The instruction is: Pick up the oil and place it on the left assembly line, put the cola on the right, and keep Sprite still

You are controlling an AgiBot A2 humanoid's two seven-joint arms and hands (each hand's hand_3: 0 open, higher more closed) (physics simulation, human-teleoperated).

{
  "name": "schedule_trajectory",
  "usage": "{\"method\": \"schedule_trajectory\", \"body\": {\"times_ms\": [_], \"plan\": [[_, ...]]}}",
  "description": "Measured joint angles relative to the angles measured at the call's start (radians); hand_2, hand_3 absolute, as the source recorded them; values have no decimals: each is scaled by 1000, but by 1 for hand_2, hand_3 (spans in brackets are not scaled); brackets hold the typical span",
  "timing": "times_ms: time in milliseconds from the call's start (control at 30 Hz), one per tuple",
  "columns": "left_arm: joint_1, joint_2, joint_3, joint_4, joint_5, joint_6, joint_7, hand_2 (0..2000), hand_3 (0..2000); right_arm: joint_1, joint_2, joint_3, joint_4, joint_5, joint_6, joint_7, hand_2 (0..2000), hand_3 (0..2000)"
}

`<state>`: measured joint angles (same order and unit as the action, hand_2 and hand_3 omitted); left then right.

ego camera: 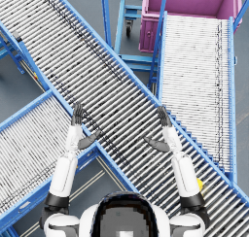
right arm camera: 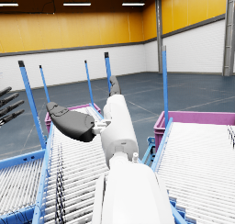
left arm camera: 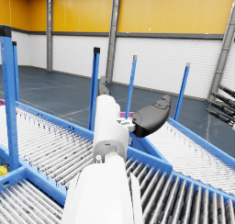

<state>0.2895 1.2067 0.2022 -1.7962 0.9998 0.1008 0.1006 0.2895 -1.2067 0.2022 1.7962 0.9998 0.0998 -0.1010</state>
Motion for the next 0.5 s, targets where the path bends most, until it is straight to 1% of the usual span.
{"method": "schedule_trajectory", "body": {"times_ms": [233,267,333,400,500], "plan": [[0,0,0,0,0,0,0,0,0,0,0,0,0,0,0,0,0,0],[-2,2,9,6,0,-29,-28,0,0,-2,-2,9,-6,0,-28,29,0,0],[-4,8,12,14,0,-64,-64,0,0,0,-11,18,-9,0,-63,64,0,0],[-1,17,-4,17,0,-82,-82,0,0,6,-21,13,0,0,-81,82,0,0],[11,31,-39,5,0,-94,-94,0,0,19,-38,-4,9,0,-93,94,0,0]]}}
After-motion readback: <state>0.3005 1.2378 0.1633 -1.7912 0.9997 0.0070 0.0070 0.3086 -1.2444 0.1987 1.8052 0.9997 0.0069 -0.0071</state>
